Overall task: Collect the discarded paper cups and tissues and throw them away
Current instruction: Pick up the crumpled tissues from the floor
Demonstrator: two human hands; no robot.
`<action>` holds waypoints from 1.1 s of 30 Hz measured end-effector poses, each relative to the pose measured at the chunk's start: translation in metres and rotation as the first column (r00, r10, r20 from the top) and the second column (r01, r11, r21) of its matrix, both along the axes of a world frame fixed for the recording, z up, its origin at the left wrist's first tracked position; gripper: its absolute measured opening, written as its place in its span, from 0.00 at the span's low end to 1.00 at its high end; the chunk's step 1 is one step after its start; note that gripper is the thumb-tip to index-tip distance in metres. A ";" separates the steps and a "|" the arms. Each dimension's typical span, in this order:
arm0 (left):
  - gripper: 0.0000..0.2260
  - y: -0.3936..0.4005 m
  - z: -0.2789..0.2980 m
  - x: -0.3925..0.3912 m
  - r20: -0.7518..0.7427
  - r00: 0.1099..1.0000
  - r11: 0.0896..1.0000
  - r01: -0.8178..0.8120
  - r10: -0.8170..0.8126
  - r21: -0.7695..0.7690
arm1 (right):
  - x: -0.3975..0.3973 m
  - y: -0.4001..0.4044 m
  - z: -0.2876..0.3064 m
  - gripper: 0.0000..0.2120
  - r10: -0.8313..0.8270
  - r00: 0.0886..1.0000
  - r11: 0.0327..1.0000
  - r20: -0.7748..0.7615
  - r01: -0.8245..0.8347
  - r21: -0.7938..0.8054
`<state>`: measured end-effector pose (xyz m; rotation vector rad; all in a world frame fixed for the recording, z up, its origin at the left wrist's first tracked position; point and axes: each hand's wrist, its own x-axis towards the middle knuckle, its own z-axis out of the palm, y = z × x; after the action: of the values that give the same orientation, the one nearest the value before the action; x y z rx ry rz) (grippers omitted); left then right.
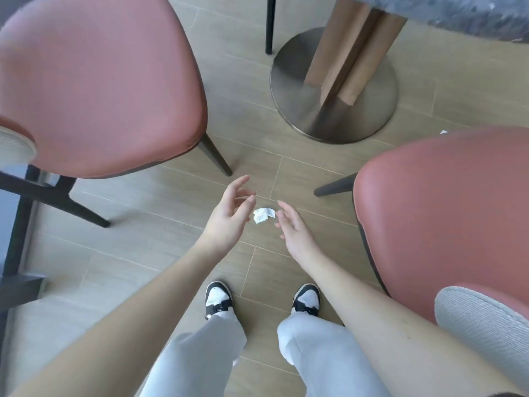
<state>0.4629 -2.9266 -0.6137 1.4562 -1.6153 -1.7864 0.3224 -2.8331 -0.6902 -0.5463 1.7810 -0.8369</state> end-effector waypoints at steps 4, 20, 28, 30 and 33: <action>0.22 -0.004 -0.062 -0.003 -0.001 1.000 1.000 0.018 -0.018 -0.005 | -0.002 -0.005 -0.069 0.18 0.052 0.998 0.997 -0.017 -0.051 0.050; 0.19 -0.030 -0.243 0.021 0.081 0.986 0.988 0.147 -0.144 -0.036 | -0.003 -0.046 -0.288 0.20 0.741 0.639 0.645 -0.209 -0.589 0.486; 0.21 -0.037 -0.264 0.031 0.100 0.982 0.985 0.166 -0.161 -0.042 | -0.005 -0.059 -0.329 0.26 0.875 0.437 0.457 -0.207 -0.608 0.649; 0.20 -0.038 -0.262 0.033 0.100 0.983 0.986 0.161 -0.156 -0.039 | -0.005 -0.055 -0.331 0.28 0.856 0.464 0.490 -0.226 -0.593 0.639; 0.20 -0.035 -0.249 0.034 0.105 0.983 0.987 0.156 -0.153 -0.026 | -0.006 -0.047 -0.318 0.29 0.821 0.507 0.547 -0.263 -0.567 0.615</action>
<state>0.4969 -2.9616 -0.8630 1.4653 -1.8469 -1.7816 0.3162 -2.8800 -1.0083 -1.1796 1.8721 0.3983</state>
